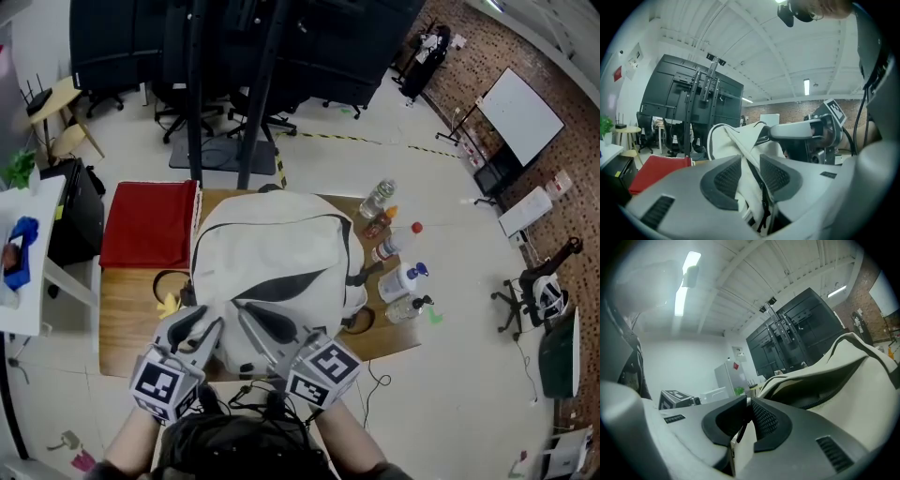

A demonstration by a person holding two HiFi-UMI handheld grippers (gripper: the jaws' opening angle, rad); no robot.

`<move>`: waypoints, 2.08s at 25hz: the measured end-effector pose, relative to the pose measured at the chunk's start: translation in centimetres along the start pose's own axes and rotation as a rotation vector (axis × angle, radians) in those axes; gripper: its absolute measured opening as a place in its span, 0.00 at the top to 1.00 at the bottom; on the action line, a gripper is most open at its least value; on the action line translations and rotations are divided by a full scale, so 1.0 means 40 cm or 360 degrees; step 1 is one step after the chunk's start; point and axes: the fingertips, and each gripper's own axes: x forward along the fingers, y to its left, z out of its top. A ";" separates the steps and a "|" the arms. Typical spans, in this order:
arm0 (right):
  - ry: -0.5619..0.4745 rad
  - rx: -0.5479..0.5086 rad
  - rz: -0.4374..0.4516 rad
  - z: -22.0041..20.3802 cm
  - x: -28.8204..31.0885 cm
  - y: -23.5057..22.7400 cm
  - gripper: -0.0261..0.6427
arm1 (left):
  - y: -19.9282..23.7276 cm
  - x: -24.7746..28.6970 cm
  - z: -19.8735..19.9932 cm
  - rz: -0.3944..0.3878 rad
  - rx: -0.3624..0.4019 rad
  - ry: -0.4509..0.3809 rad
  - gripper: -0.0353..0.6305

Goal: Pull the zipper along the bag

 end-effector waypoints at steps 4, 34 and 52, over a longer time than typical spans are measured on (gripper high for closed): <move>-0.0053 0.0047 0.0036 0.023 -0.025 -0.006 0.88 | -0.029 -0.005 0.007 -0.0060 -0.0009 0.0030 0.71; 0.0080 -0.0406 -0.0040 0.003 -0.065 -0.080 0.88 | -0.073 0.065 -0.005 0.0072 -0.0148 0.0019 0.88; 0.0061 -0.0588 -0.0385 0.098 -0.198 -0.311 0.88 | -0.052 0.035 0.000 0.0106 -0.0212 -0.0030 0.88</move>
